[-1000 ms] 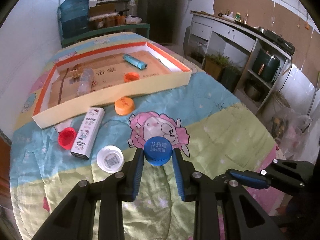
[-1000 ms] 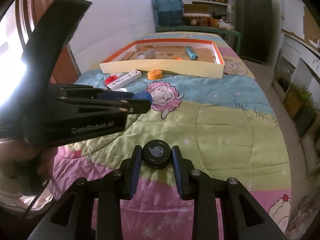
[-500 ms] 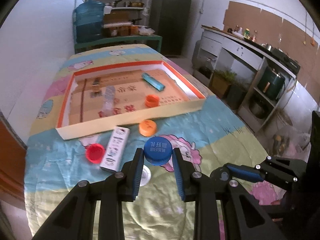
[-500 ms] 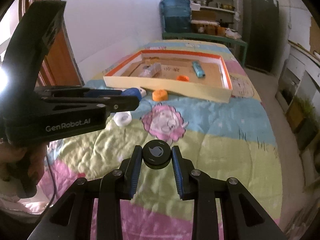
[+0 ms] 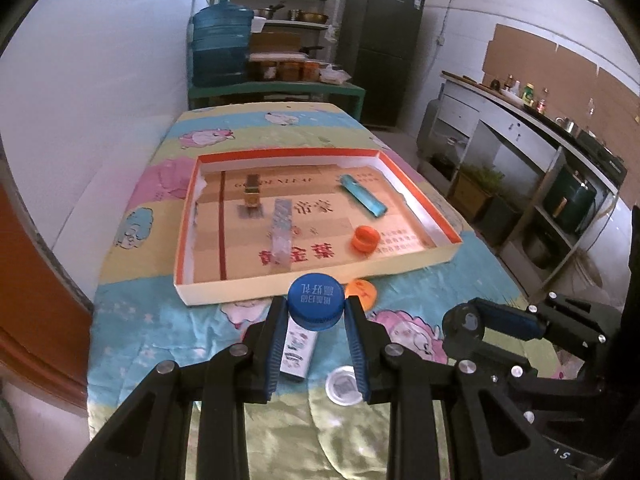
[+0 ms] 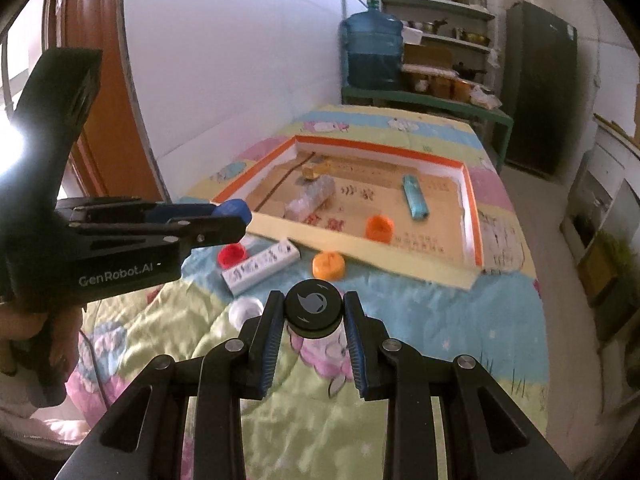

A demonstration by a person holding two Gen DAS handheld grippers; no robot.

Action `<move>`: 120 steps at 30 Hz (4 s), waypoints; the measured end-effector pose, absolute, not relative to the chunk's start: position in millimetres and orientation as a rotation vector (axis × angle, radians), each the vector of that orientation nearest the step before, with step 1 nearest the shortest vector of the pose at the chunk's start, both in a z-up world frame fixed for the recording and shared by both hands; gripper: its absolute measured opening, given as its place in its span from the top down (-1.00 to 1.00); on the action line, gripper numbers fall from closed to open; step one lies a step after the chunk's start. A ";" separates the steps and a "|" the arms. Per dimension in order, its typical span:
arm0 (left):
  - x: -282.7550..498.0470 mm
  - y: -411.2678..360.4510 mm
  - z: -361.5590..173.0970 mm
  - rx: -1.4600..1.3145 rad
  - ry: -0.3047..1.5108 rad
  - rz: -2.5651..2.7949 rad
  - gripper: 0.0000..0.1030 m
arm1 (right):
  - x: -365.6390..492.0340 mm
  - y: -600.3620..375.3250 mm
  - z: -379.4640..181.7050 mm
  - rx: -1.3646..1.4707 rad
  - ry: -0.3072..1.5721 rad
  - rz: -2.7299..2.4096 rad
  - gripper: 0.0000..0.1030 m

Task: Organize rigid objects
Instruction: 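Lift and carry the black and blue caps over the tray with both tools, then lower both caps into the tray and open the right then left tool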

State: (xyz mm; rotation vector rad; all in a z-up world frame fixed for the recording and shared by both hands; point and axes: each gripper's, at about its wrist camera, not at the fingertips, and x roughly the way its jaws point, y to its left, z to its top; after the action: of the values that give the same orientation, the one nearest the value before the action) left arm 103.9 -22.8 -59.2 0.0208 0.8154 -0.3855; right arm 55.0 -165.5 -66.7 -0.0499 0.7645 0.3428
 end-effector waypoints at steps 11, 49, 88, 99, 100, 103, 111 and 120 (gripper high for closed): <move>131.0 -16.0 -50.0 0.012 0.811 -0.359 0.42 | 88.1 -165.5 -56.5 -0.066 0.746 0.358 0.41; 235.1 -7.2 -82.9 0.001 0.890 -0.279 0.42 | 231.0 -180.2 -77.7 -0.046 0.810 0.387 0.41; 278.4 -8.2 -119.0 0.009 0.963 -0.270 0.42 | 293.7 -163.5 -120.8 -0.084 0.926 0.373 0.41; 280.0 -10.7 -121.8 0.021 0.964 -0.274 0.42 | 296.9 -164.7 -127.5 -0.085 0.943 0.367 0.41; 280.0 -10.6 -121.9 0.020 0.966 -0.277 0.42 | 296.9 -164.4 -127.7 -0.087 0.943 0.366 0.41; 280.8 -9.8 -122.1 0.013 0.966 -0.284 0.42 | 296.6 -164.0 -128.0 -0.091 0.941 0.364 0.40; 278.1 -11.3 -120.2 0.025 0.957 -0.277 0.42 | 295.3 -164.8 -127.7 -0.089 0.932 0.352 0.21; 267.6 -13.1 -107.3 0.026 0.927 -0.279 0.42 | 287.7 -168.1 -117.5 -0.088 0.910 0.327 0.14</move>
State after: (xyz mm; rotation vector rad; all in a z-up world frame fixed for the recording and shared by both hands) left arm 267.6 -13.1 -107.3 0.0262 0.9268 -0.2793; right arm 287.7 -168.1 -117.5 -0.0880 0.9104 0.3267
